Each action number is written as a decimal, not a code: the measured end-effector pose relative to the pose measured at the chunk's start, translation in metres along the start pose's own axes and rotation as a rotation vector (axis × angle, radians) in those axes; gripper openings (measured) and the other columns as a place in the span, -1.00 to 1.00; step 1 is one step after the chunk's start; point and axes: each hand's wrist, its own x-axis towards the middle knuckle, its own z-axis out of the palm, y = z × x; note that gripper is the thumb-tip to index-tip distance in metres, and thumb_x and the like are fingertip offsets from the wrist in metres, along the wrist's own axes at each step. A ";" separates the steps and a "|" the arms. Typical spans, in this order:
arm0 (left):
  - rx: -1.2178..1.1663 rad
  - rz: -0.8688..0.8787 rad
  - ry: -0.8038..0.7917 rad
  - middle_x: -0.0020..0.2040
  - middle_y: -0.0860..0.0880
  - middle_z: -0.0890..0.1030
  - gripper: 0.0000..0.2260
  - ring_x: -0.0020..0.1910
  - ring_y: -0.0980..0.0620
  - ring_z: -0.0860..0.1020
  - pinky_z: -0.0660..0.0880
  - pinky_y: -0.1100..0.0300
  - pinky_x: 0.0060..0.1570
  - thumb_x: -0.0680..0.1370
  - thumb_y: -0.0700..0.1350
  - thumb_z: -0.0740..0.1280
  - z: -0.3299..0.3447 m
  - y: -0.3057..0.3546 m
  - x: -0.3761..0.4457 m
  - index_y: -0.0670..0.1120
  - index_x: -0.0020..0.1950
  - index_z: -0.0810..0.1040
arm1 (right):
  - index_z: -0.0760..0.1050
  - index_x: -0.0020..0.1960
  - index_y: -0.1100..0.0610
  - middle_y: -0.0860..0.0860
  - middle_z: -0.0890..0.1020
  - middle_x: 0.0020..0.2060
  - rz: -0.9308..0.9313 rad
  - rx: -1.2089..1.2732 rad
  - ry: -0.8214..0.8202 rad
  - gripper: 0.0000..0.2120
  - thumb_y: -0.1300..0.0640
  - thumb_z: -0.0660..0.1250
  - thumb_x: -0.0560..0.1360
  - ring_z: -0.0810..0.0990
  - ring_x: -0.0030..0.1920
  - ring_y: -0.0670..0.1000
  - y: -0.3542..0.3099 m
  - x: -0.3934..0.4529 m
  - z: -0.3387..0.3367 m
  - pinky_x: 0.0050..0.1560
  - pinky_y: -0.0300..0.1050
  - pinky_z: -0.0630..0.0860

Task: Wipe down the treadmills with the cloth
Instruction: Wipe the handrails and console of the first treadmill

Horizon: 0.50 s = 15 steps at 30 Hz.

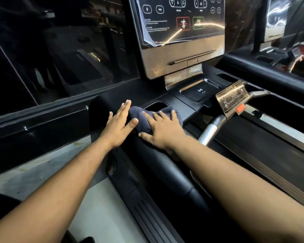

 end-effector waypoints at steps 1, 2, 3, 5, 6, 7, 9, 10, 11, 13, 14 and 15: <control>-0.022 -0.010 0.007 0.67 0.02 0.00 0.02 0.58 0.21 -0.08 -0.19 -0.14 0.57 0.42 0.60 -0.11 0.000 0.003 0.000 -0.07 0.67 -0.06 | -0.02 0.67 -0.05 0.14 0.34 0.56 -0.010 -0.002 0.011 -0.19 -0.42 0.04 0.55 0.27 0.55 0.21 -0.004 -0.001 0.001 0.51 0.33 0.05; -0.038 -0.021 0.012 0.67 0.03 0.00 0.05 0.58 0.21 -0.08 -0.20 -0.13 0.56 0.39 0.62 -0.14 0.000 0.004 -0.001 -0.06 0.67 -0.05 | 0.02 0.66 -0.02 0.14 0.41 0.50 -0.053 -0.012 0.036 -0.20 -0.40 0.02 0.55 0.36 0.49 0.21 -0.005 -0.008 0.002 0.48 0.27 0.14; -0.036 -0.031 0.012 0.67 0.04 0.01 0.05 0.59 0.20 -0.07 -0.19 -0.13 0.56 0.38 0.63 -0.15 -0.001 0.006 -0.003 -0.04 0.67 -0.04 | 0.06 0.66 -0.01 0.14 0.48 0.43 -0.110 -0.028 0.074 -0.20 -0.40 -0.01 0.53 0.43 0.42 0.21 -0.002 -0.021 0.005 0.45 0.23 0.21; 0.013 -0.044 -0.001 0.67 0.05 0.00 0.02 0.62 0.15 -0.07 -0.17 -0.17 0.57 0.39 0.62 -0.15 -0.004 0.005 -0.006 -0.01 0.67 -0.03 | 0.20 0.62 -0.02 0.09 0.54 0.31 -0.199 -0.074 0.138 -0.20 -0.42 -0.07 0.51 0.48 0.34 0.18 0.024 -0.040 0.006 0.41 0.19 0.28; 0.053 -0.045 -0.025 0.68 0.05 -0.02 0.03 0.63 0.14 -0.08 -0.17 -0.18 0.57 0.38 0.63 -0.17 -0.006 0.004 -0.008 0.00 0.67 -0.04 | 0.27 0.59 -0.03 0.06 0.55 0.30 -0.198 -0.107 0.135 -0.19 -0.45 -0.11 0.50 0.47 0.35 0.16 0.041 -0.041 0.001 0.42 0.21 0.27; 0.092 -0.044 -0.051 0.68 0.06 -0.04 0.05 0.63 0.13 -0.09 -0.17 -0.19 0.57 0.36 0.65 -0.20 -0.005 0.004 -0.011 0.01 0.67 -0.05 | 0.35 0.53 -0.01 0.03 0.56 0.30 -0.161 -0.138 0.104 -0.16 -0.48 -0.17 0.48 0.45 0.38 0.13 0.055 -0.038 -0.005 0.45 0.25 0.21; 0.157 -0.044 -0.094 0.68 0.07 -0.06 0.06 0.63 0.13 -0.11 -0.18 -0.22 0.57 0.34 0.66 -0.23 -0.003 0.002 -0.018 0.03 0.67 -0.08 | 0.50 0.36 0.04 0.01 0.58 0.26 -0.077 -0.197 0.013 -0.07 -0.52 -0.27 0.42 0.40 0.43 0.09 0.061 -0.020 -0.014 0.50 0.38 0.04; 0.175 -0.045 -0.109 0.68 0.07 -0.07 0.06 0.63 0.14 -0.12 -0.18 -0.23 0.57 0.33 0.66 -0.24 -0.002 0.001 -0.020 0.04 0.67 -0.09 | 0.54 0.28 0.06 0.01 0.61 0.23 -0.059 -0.218 -0.025 -0.04 -0.54 -0.29 0.40 0.41 0.42 0.10 0.051 -0.011 -0.016 0.50 0.40 0.01; 0.188 -0.050 -0.118 0.68 0.08 -0.07 0.06 0.63 0.14 -0.13 -0.18 -0.24 0.58 0.33 0.66 -0.24 -0.002 0.001 -0.021 0.04 0.67 -0.09 | 0.58 0.23 0.07 0.03 0.65 0.20 -0.055 -0.212 -0.056 -0.04 -0.55 -0.28 0.41 0.44 0.38 0.12 0.036 -0.003 -0.015 0.50 0.38 0.02; 0.194 -0.055 -0.104 0.67 0.08 -0.07 0.07 0.63 0.14 -0.13 -0.17 -0.24 0.58 0.33 0.66 -0.24 -0.002 0.002 -0.016 0.04 0.67 -0.09 | 0.61 0.13 0.09 0.10 0.69 0.12 -0.044 -0.116 -0.060 -0.13 -0.53 -0.19 0.50 0.54 0.29 0.16 0.010 0.006 -0.012 0.48 0.32 0.08; 0.191 -0.061 -0.096 0.67 0.07 -0.07 0.08 0.63 0.14 -0.13 -0.17 -0.24 0.58 0.32 0.67 -0.24 -0.003 0.003 -0.011 0.03 0.67 -0.08 | 0.62 0.08 0.12 0.12 0.71 0.08 -0.038 -0.071 -0.050 -0.19 -0.48 -0.14 0.56 0.58 0.24 0.18 0.003 0.010 -0.013 0.46 0.28 0.13; 0.196 -0.067 -0.094 0.67 0.07 -0.07 0.08 0.63 0.13 -0.12 -0.17 -0.24 0.58 0.32 0.67 -0.24 -0.005 0.006 -0.003 0.03 0.67 -0.08 | 0.63 0.05 0.13 0.14 0.71 0.05 -0.044 -0.040 -0.021 -0.24 -0.43 -0.11 0.61 0.60 0.20 0.18 0.005 0.013 -0.013 0.44 0.24 0.18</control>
